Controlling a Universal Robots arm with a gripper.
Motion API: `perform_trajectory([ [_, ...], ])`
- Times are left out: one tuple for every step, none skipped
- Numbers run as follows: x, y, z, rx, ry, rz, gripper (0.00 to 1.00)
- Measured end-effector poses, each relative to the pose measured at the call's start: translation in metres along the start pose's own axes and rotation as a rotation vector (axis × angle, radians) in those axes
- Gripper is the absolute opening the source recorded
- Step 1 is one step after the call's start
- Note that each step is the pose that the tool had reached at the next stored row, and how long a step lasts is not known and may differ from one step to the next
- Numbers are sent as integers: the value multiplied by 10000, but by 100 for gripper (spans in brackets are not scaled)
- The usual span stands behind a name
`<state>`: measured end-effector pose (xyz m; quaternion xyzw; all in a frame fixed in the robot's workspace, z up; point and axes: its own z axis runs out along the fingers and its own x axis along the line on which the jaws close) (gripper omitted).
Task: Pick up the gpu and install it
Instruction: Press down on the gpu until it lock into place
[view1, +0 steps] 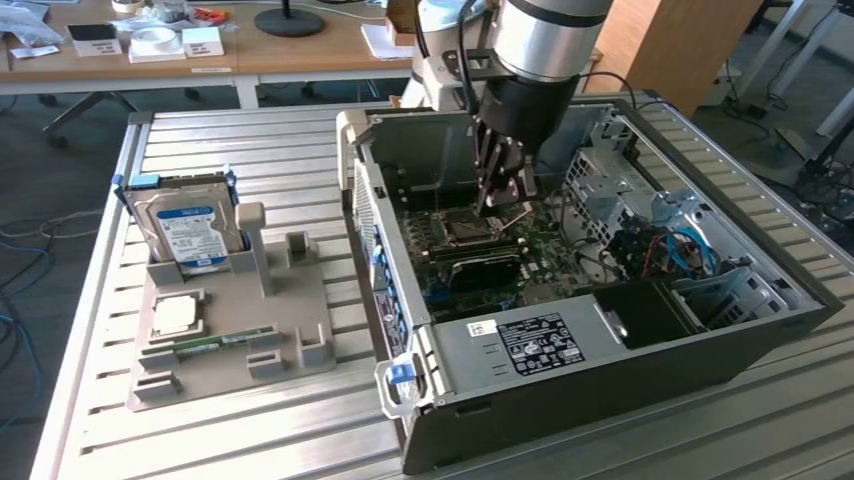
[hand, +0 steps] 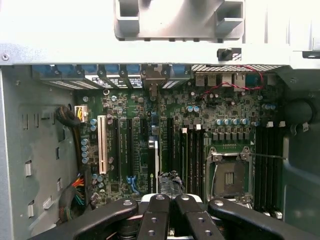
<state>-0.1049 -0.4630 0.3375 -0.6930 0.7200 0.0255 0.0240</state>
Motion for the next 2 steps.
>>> perform_trajectory([
  [0,0,0,0,0,0,11],
  [0,0,0,0,0,0,11],
])
